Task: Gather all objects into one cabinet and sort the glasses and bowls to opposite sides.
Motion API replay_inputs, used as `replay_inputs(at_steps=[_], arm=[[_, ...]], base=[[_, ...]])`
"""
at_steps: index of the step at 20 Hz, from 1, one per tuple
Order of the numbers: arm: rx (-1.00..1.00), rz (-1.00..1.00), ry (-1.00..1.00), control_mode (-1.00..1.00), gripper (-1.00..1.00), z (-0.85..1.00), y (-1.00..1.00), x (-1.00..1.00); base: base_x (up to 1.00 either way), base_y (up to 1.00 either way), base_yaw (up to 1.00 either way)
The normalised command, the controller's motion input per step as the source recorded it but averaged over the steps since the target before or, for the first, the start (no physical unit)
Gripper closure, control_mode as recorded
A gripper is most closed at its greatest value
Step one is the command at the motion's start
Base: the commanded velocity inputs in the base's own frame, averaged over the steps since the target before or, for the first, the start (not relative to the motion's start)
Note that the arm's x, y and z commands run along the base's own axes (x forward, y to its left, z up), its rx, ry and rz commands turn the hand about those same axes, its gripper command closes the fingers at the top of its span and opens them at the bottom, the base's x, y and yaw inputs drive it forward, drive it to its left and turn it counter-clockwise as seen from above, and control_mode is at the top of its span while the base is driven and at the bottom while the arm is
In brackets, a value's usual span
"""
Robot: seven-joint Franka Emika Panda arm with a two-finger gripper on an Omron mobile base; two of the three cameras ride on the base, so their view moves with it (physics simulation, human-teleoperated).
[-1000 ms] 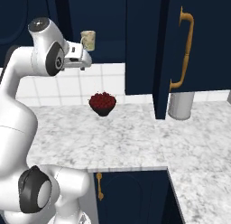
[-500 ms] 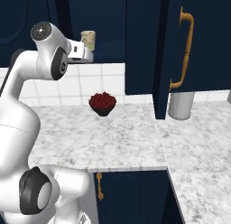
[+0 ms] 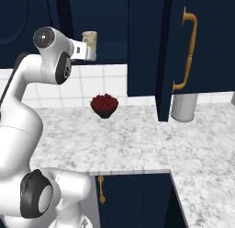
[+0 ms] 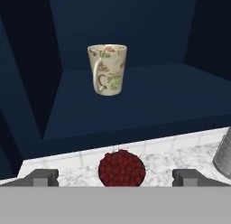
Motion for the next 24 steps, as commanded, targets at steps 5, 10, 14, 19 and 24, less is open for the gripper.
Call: replay_inputs(at_steps=[5,10,14,19,24], arm=[[0.00,0.00,0.02,-1.00,-1.00,0.00,0.00,0.46],[0.00,0.00,0.05,-1.00,-1.00,0.00,0.00,0.42],[0.00,0.00,0.03,-1.00,-1.00,0.11,0.00,0.40],[0.00,0.00,-0.01,-1.00,-1.00,0.33,0.00,0.19],[0.00,0.00,0.01,-1.00,-1.00,0.11,0.00,0.18]], base=[[0.00,0.00,0.00],[0.00,0.00,0.00],[0.00,0.00,0.00],[0.00,0.00,0.00],[0.00,0.00,0.00]])
